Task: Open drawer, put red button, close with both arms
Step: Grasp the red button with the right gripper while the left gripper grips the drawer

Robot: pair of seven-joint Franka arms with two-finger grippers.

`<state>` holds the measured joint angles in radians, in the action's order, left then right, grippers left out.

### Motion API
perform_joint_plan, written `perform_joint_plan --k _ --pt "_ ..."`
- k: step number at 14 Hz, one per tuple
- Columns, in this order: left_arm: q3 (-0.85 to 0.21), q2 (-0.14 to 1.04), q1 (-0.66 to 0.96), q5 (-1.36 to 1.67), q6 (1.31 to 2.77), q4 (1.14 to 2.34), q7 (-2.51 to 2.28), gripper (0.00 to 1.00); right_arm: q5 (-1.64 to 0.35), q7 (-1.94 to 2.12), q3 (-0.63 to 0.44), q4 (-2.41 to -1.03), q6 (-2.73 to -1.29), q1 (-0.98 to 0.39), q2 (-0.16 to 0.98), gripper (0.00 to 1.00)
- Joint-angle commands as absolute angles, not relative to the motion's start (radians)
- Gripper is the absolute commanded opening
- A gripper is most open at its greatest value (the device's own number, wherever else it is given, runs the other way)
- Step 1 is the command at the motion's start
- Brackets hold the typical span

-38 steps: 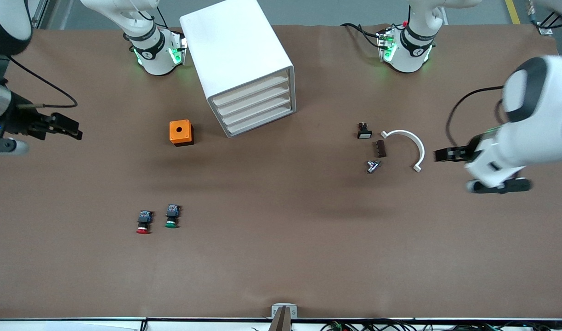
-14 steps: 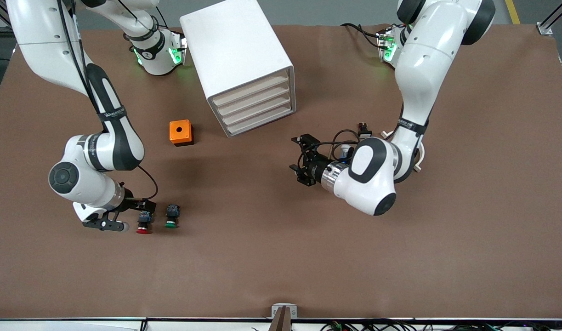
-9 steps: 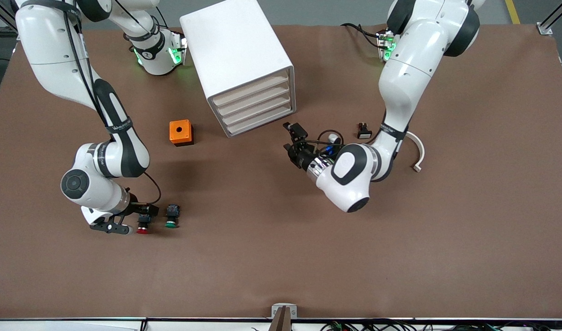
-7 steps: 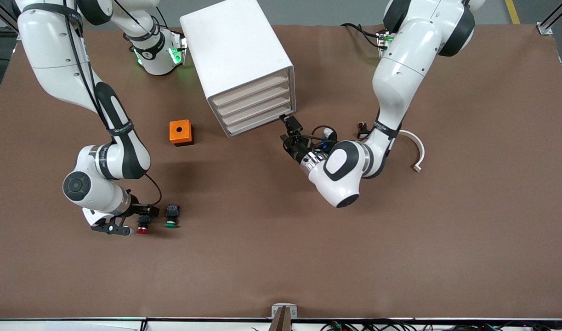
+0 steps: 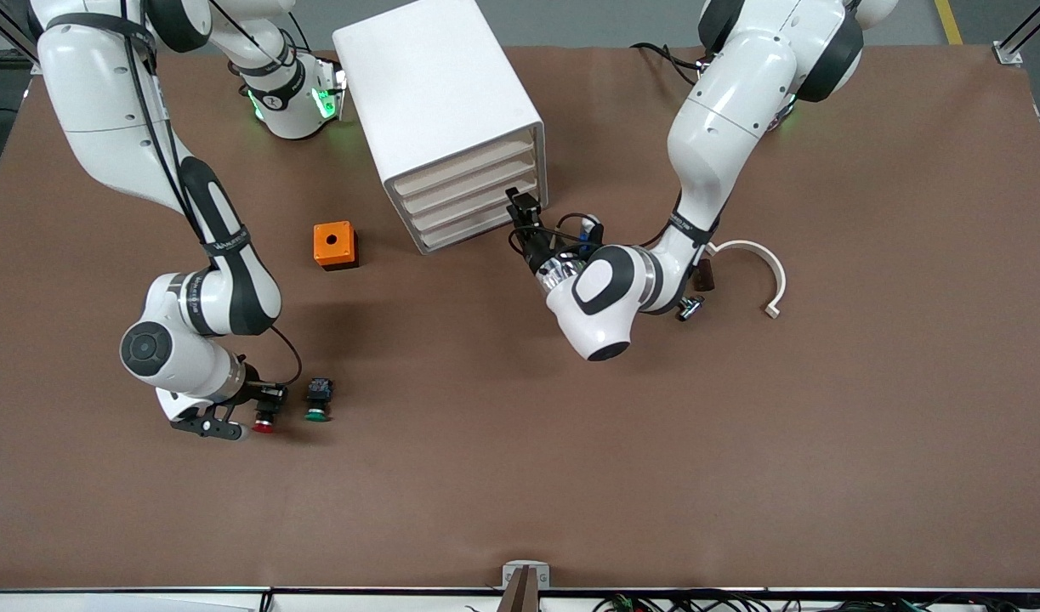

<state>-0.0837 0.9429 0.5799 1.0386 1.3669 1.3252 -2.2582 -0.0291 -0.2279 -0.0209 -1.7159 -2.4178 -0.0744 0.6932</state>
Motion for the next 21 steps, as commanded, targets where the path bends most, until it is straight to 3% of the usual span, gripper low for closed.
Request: perform_joint_plan --k 1,6,10,16,21 --pt "-0.087 0.940 0.594 1.058 1.356 1.339 -2.270 0.41 -0.021 -0.252 -0.014 -1.687 -2.375 -0.074 0.689 0.00" --pt "-0.089 0.946 0.624 1.062 1.356 1.342 -2.270 0.41 -0.029 -0.414 -0.006 -1.681 -2.110 -0.116 0.514 0.00" --pt "-0.092 0.946 0.646 1.062 1.356 1.345 -2.270 0.40 -0.038 -0.650 -0.005 -1.698 -1.994 -0.215 0.402 0.00" --pt "-0.094 0.953 0.663 1.062 1.356 1.348 -2.284 0.14 -0.055 -0.842 -0.002 -1.701 -1.936 -0.291 0.342 0.00" --pt "-0.094 0.953 0.658 1.061 1.356 1.348 -2.292 0.06 -0.072 -0.861 -0.002 -1.703 -1.904 -0.299 0.321 0.00"
